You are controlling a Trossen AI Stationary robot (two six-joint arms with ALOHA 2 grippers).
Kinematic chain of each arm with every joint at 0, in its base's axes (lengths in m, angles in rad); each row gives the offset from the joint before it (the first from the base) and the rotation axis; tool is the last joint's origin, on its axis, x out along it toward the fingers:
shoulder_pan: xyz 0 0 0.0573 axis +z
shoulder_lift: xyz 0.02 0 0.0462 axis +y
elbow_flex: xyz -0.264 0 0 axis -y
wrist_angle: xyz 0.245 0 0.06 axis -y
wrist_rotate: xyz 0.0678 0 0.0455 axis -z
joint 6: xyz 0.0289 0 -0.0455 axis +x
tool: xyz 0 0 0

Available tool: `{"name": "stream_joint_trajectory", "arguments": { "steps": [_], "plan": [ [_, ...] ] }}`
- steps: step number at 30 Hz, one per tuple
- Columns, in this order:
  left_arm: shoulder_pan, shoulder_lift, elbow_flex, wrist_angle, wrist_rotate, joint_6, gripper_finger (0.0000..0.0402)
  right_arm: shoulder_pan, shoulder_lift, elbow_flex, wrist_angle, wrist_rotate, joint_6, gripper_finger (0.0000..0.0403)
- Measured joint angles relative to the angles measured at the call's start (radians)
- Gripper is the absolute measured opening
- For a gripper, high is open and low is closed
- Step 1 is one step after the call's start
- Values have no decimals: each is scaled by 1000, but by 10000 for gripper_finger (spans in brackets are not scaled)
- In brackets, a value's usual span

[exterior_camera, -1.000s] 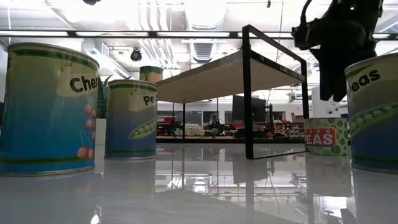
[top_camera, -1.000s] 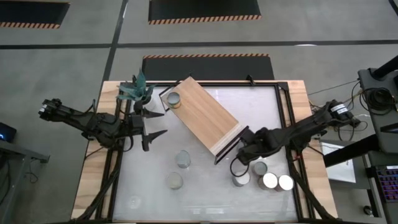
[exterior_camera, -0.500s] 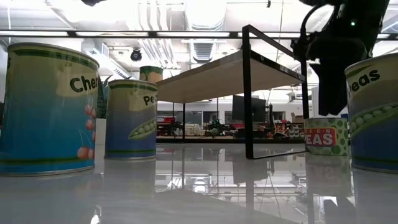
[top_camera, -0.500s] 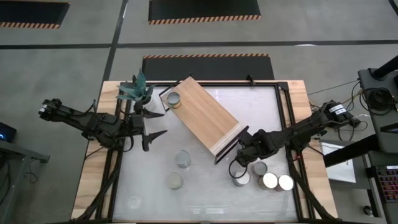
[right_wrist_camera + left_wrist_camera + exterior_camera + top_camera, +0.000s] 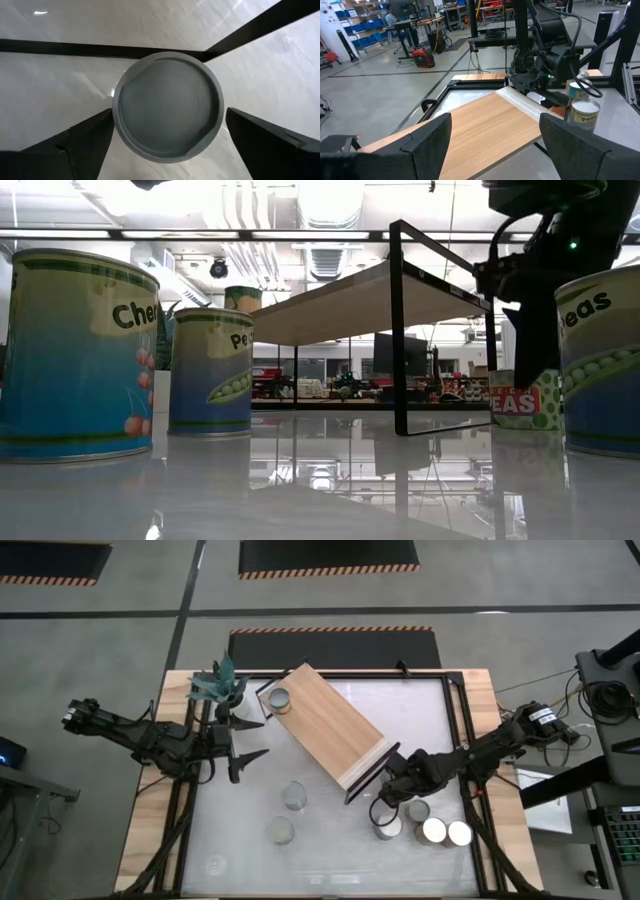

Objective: Pick and place cans onto a shelf
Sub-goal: Put the small canned peas on the shelf

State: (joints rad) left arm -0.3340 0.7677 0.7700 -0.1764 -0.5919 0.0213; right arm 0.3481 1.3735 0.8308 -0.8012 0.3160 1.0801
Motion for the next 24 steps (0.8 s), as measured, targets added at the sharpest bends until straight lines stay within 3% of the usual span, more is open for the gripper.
{"name": "stream_joint_trajectory", "arguments": {
  "steps": [11,19,24],
  "plan": [
    [0,0,0,0,0,-5,283,0,-4,-1,0,-6,6,278],
    [0,0,0,-1,0,-8,283,0,-46,-1,-12,-62,4,278],
    [0,0,0,0,0,-9,283,1,-127,48,-110,-86,1,278]
  ]
}}
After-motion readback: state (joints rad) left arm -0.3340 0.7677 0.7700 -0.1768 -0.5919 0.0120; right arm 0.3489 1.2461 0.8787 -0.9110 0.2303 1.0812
